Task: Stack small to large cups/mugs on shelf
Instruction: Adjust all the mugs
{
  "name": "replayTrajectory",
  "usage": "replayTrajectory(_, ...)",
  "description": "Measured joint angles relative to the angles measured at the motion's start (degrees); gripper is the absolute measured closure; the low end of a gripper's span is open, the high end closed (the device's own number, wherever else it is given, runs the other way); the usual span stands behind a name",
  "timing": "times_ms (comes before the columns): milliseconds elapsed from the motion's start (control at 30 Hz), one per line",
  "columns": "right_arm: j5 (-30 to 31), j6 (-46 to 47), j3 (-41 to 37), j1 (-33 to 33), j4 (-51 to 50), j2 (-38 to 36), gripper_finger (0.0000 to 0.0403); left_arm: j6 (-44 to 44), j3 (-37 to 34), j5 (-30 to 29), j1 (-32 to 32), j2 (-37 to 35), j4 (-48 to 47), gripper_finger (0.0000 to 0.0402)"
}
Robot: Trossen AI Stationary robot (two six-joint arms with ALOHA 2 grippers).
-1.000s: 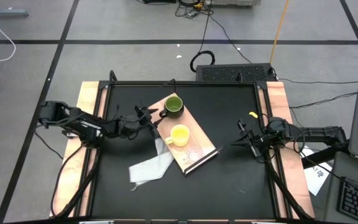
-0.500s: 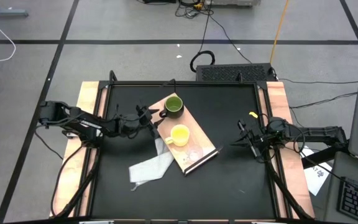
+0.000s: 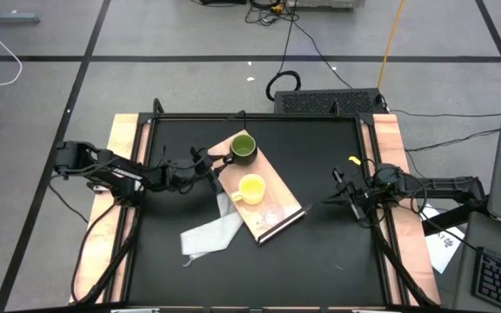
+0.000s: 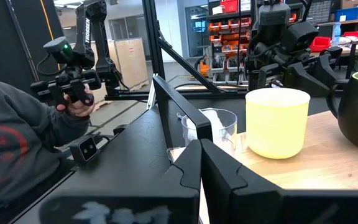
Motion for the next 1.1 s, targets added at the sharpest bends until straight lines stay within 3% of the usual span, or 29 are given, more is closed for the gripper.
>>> replayTrajectory(467,0.0,0.4,0.0,0.0,0.0,0.0,0.0403,0.4,0.0,0.0,-1.3,0.0,0.0,0.0317)
replayTrajectory(1100,0.0,0.4,0.0,0.0,0.0,0.0,0.0403,-0.8,0.0,-2.2,-2.4,0.0,-0.3,0.0320)
